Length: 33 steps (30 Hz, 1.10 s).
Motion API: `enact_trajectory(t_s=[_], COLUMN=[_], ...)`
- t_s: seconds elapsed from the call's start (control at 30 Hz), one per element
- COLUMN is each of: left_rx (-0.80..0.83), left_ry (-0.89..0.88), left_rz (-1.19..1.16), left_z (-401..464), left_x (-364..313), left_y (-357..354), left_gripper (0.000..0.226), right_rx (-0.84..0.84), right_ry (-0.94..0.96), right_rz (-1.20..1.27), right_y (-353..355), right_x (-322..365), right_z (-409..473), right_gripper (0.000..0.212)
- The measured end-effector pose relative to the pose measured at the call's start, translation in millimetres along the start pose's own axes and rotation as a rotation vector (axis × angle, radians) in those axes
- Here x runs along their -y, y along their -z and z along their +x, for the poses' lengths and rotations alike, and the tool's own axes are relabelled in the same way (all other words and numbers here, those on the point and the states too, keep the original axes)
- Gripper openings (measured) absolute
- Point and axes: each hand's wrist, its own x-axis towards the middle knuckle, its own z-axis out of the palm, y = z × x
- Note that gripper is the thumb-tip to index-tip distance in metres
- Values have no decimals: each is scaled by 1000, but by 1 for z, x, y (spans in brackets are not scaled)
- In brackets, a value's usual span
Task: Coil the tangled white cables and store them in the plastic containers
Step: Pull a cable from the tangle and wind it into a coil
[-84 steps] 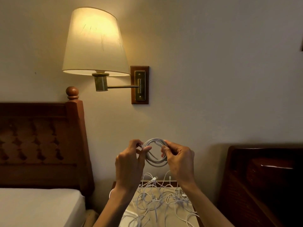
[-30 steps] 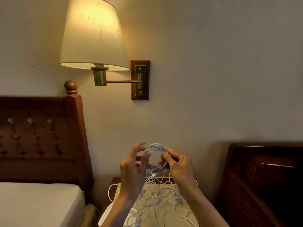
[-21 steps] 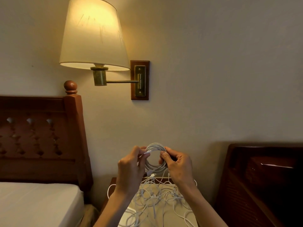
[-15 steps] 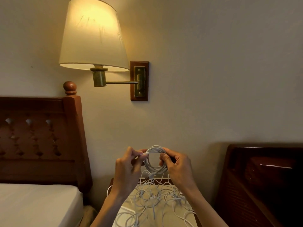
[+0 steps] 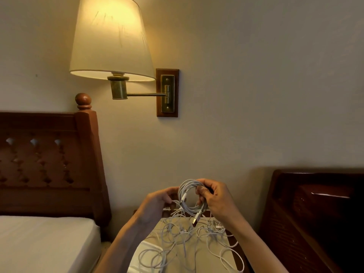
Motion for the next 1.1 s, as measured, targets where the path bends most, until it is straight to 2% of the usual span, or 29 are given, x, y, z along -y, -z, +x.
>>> enact_trajectory(t_s=[0.03,0.1,0.2,0.23,0.3,0.37,0.53,0.63,0.73,0.8,0.9,0.97,1.03,1.1], left_rx=[-26,-110,-114,-130,-142,-110,-173,-203,-184,-134,-80,-127,-183,-156], left_ry=[9,6,-147,-184,-137,-44,102,167,249,316,333,250,173,83], left_rz=[9,185,554,604,508,307,-22,-24,10,105,401,612,772,866], left_z=[-1,1,4,5,4,1,3,2,-4,-10,-20,-27,-37,-48], left_x=[-2,-1,9,14,23,34,69,91,124,149,185,203,222,239], left_y=[-3,-8,-15,-17,-18,-20,-36,-48,-62,-72,-81,-87,-91,-92], left_gripper=[47,42,28,23,24,26,21,28,26,28,24,11,17,16], right_rx=[11,52,103,114,137,138,23,-58,-121,-99,-31,0,40,130], right_ry=[-11,-22,-19,-26,-39,-64,-144,-130,-136,-213,-336,-399,-453,-473], right_rz=[-3,-21,-49,-37,1,81,153,12,-177,-241,-323,-369,-421,-549], right_y=[0,1,2,3,4,6,11,13,24,34,48,55,60,61], right_x=[-2,-7,-11,-12,-15,-22,-54,-76,-104,-125,-155,-173,-191,-208], right_z=[0,-3,-8,-10,-16,-21,-40,-59,-81,-96,-116,-123,-123,-124], right_gripper=[22,22,22,22,23,22,26,33,36,34,32,33,35,34])
